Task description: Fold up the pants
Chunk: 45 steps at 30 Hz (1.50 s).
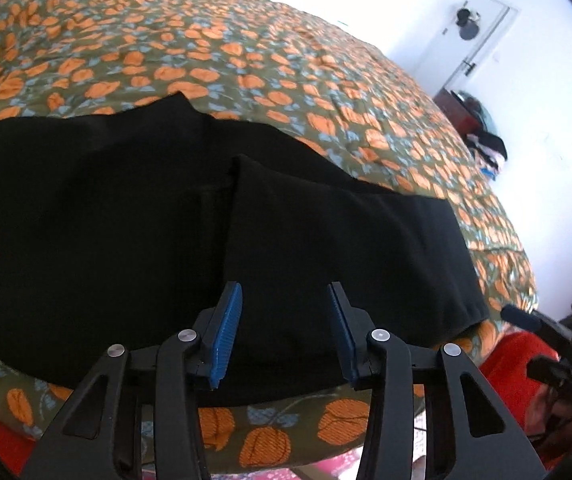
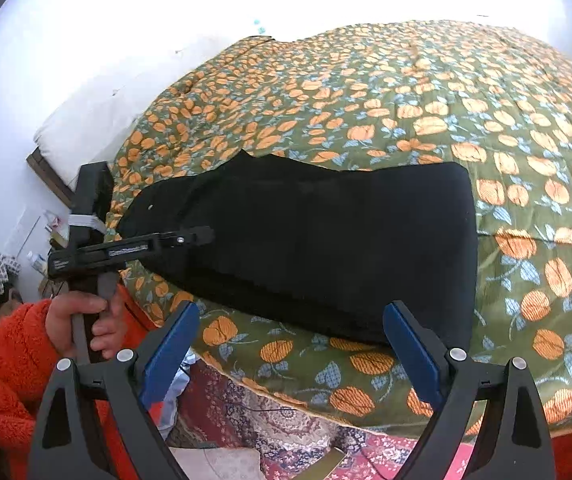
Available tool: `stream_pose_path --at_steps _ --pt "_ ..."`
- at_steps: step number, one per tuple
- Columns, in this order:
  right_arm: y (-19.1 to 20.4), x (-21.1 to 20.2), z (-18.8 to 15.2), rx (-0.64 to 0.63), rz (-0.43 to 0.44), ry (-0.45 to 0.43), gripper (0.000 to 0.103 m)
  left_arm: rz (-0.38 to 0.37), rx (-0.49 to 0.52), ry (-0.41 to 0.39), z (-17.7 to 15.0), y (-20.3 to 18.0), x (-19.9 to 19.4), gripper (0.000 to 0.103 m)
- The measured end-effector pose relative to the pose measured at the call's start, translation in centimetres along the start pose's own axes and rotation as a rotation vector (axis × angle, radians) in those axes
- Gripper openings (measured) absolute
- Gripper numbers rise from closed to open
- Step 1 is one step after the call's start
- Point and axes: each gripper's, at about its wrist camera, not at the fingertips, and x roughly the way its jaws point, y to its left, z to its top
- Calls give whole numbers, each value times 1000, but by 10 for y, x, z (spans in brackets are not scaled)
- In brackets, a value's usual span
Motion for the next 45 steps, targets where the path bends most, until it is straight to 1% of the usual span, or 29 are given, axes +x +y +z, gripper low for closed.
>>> stream_pose_path --at_steps 2,4,7,8,9,10,13,16,18,19,21,22,24,25,26,27,28,29,30,31,32,34,38,42,45 --pt "2 3 -1 -6 10 10 93 17 0 -24 0 1 -4 55" --pt "3 6 -2 -8 18 20 93 20 -4 -29 -2 5 -5 56" --pt "4 10 -5 -11 23 29 93 20 -17 0 -3 9 5 55" --pt "4 11 -6 -12 25 31 93 17 -16 8 -2 9 8 46" --pt "5 11 -6 -13 25 34 93 11 -12 17 -3 9 10 41" --pt "5 12 -7 -14 24 36 93 12 -3 27 -3 6 13 33" --pt "5 14 -8 -13 16 45 93 48 6 41 -6 4 15 8" --pt "4 13 -7 -6 0 34 93 50 -45 20 -8 9 -3 5" --pt "2 10 -6 0 -2 20 93 85 -50 -1 -9 11 -15 5" --pt "2 9 -6 3 -2 16 93 95 -56 4 -10 14 -15 5" --pt "-1 11 -6 15 1 23 93 106 -70 64 -13 21 0 6" --pt "-2 13 -6 21 3 28 93 113 -70 94 -15 23 11 6" --pt "-4 18 -6 36 5 40 93 118 -68 83 -16 22 11 9" --pt "-4 19 -6 38 6 44 93 120 -68 59 -14 21 5 18" --pt "-4 18 -6 36 7 45 93 123 -66 37 -13 21 0 36" --pt "-3 17 -6 30 8 43 93 136 -67 14 -12 21 -5 49" --pt "-2 17 -7 26 8 42 93 156 -71 -18 -11 23 -10 71" --pt "-2 17 -7 23 8 41 93 166 -79 -41 -10 26 -13 75" --pt "-3 17 -7 27 8 41 93 158 -88 -44 -9 29 -13 75" --pt "-4 18 -7 35 9 43 93 141 -95 -30 -9 32 -9 73" --pt "-5 18 -7 41 10 44 93 129 -101 -12 -8 34 -4 66" --pt "-7 20 -8 54 15 48 93 117 -99 25 -9 34 8 58" --pt "-7 20 -9 53 14 51 93 109 -38 37 -9 22 17 58" --pt "-8 20 -10 60 13 52 93 98 -2 61 -11 14 22 58" --pt "-8 20 -11 66 12 55 93 105 27 76 -10 7 28 63"
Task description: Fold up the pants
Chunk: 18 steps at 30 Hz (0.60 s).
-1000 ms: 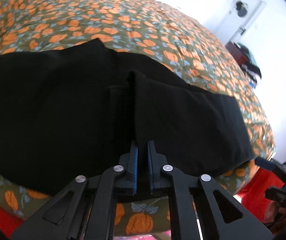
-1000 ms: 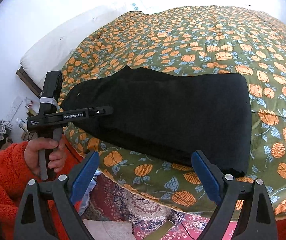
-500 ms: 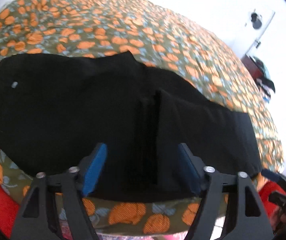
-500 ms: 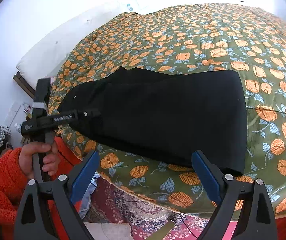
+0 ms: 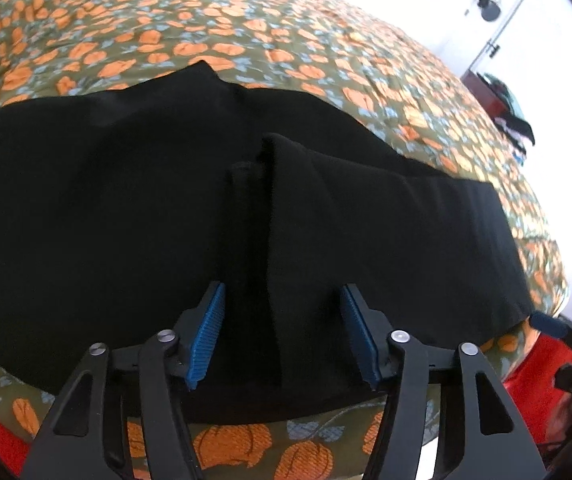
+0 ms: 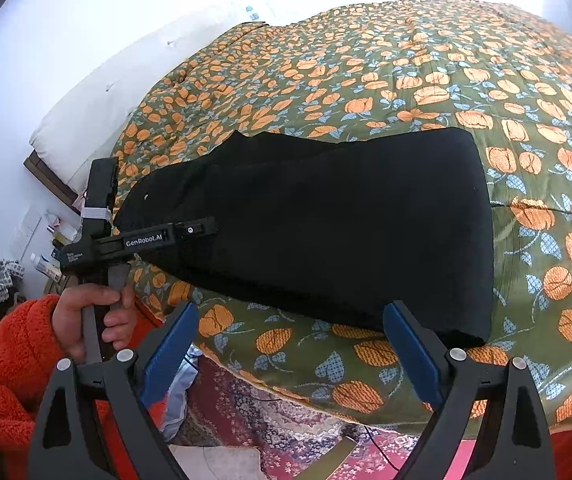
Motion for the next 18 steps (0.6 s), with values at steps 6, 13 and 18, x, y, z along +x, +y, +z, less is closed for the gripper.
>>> stream_pose_path --at_steps 6,13,18 --pt "0 1 0 1 -3 6 93 33 37 -6 -2 -4 1 54" --pt "-1 1 0 9 -3 4 93 50 15 -36 1 4 -10 14" --pt "-8 -2 3 27 -9 -8 93 8 38 -128 9 -7 -45 10"
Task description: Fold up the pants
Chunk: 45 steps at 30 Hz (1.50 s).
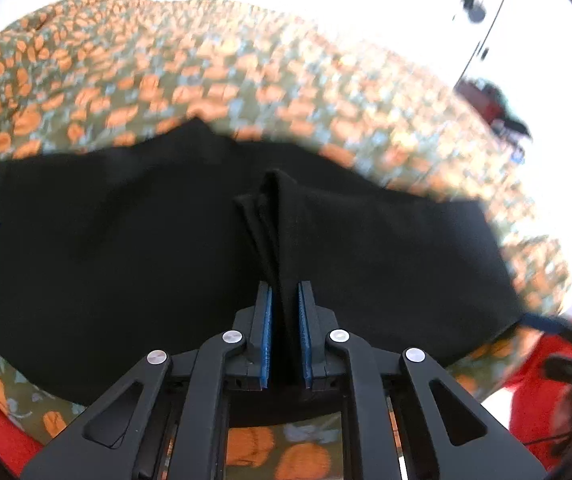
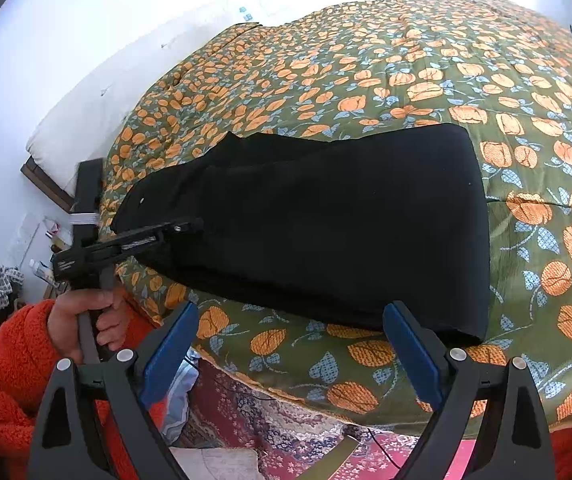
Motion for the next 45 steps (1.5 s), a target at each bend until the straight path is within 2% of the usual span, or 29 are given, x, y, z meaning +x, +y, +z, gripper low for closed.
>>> stream_pose_path --at_steps 2,5,8,10,11,14,15,16,18,19,21,22,24,25,27,29,31,34,37,39,41,45 --pt "-5 -6 3 9 -21 -21 93 -37 -26 -66 12 5 -21 10" --pt "-20 -33 12 41 -89 -125 93 -14 -27 -99 22 20 -26 10" --pt "-53 -67 21 152 -173 -253 93 25 -45 -9 11 33 6 10" --pt "-73 -77 29 233 -200 -275 93 39 -51 57 2 38 26 10" --pt "-78 -79 34 263 -189 -280 93 41 -48 59 3 36 29 10" --pt "-74 -80 56 283 -50 -299 93 42 -16 44 5 25 29 10" --pt "-66 -73 65 263 44 -282 93 46 -2 49 4 22 31 10" --pt "-61 -63 71 262 139 -252 93 51 8 52 3 21 32 10" --pt "-61 -40 75 303 275 -179 92 58 15 55 3 21 34 10" --pt "-65 -27 74 337 291 -139 92 55 8 58 3 22 35 11" --pt "-71 -19 68 353 167 -126 92 47 -5 66 1 26 38 11" --pt "-70 -23 65 321 73 -136 92 44 -9 68 0 26 37 11" --pt "-54 -29 59 142 -106 -109 92 35 -16 72 -1 28 37 11" --pt "-37 -28 51 -31 -207 -65 93 31 -20 75 0 29 37 11" --pt "-15 -19 29 -223 -271 26 93 22 -38 84 0 32 38 12" --pt "-6 -11 4 -320 -285 83 93 12 -58 91 0 35 40 12" --pt "-8 -4 -6 -301 -305 88 93 5 -74 95 -1 36 41 12" --pt "-18 8 -2 -216 -298 89 93 8 -71 94 -1 35 40 12" --pt "-9 12 -3 -280 -408 65 93 8 -72 94 -2 35 40 12" --pt "-11 17 0 -272 -477 62 93 10 -71 95 -2 35 41 12" --pt "-22 28 -2 -265 -584 136 93 19 -65 95 -2 35 41 13" --pt "-48 10 -10 -187 -666 140 93 42 -37 93 -3 30 41 13"
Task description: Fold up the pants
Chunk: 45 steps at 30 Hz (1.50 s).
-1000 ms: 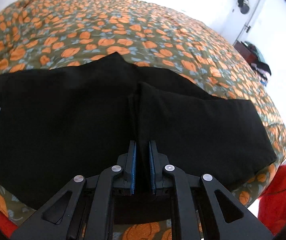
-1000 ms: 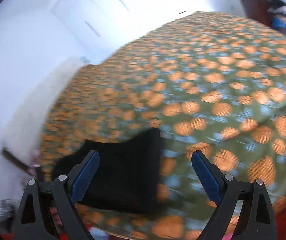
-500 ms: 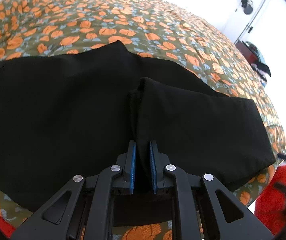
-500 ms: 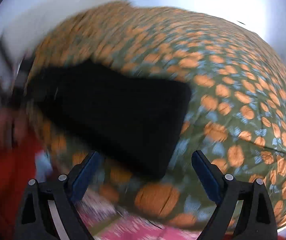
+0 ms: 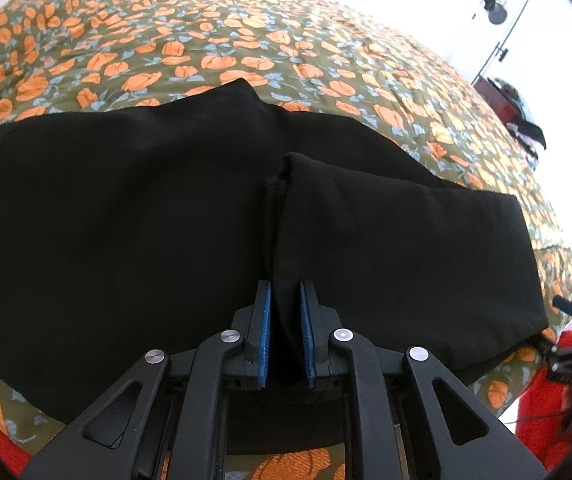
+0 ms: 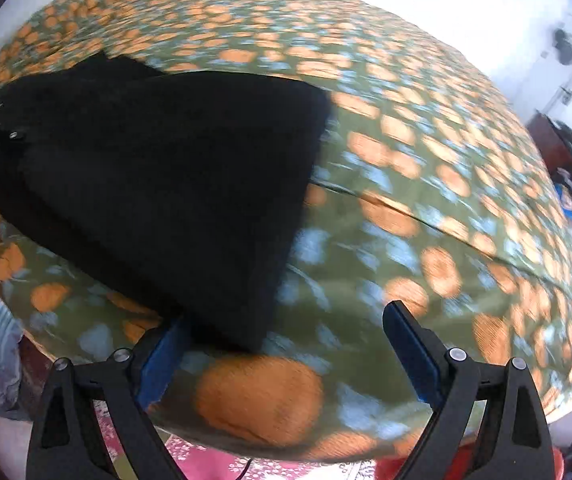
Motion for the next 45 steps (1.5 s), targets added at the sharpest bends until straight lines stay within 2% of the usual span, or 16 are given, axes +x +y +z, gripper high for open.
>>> stream_pose_path --at_steps 5,8,11,14,16,18,19,24,27,30,32,33,35,37,42,45 --pt "-25 -5 -8 101 103 19 93 -16 -26 10 0 4 1 14" --pt "-41 -37 0 161 242 -86 93 -17 -29 9 0 3 2 14" --pt "-54 -52 33 272 530 -189 94 -10 -27 8 0 3 3 15" --pt "-59 -29 67 407 839 -157 94 -11 -28 6 0 3 3 15" --pt "-57 3 78 496 911 -100 94 -18 -31 5 -1 5 3 15" --pt "-54 47 79 538 814 38 94 -27 -34 3 -1 7 4 18" --pt "-50 64 76 533 786 93 85 -30 -35 4 -1 7 4 19" --pt "-46 30 99 432 727 18 82 -31 -33 4 -1 8 4 19" --pt "-46 9 120 421 760 -79 92 -37 -35 7 0 9 4 19" --pt "-42 41 129 458 730 -22 94 -57 -47 8 -1 11 3 22" --pt "-42 69 116 480 672 77 90 -100 -67 7 0 14 2 35" --pt "-42 74 109 478 661 59 89 -108 -75 6 -1 15 -1 39" --pt "-42 56 103 439 632 -23 88 -101 -87 -12 -2 15 -10 63" --pt "-42 33 96 405 595 -78 88 -103 -93 -60 -3 16 -25 77" --pt "-33 -14 67 357 679 -207 93 -109 -153 -154 1 32 -46 85" --pt "-25 -6 47 356 650 -163 93 -104 -213 -119 1 44 -37 85"
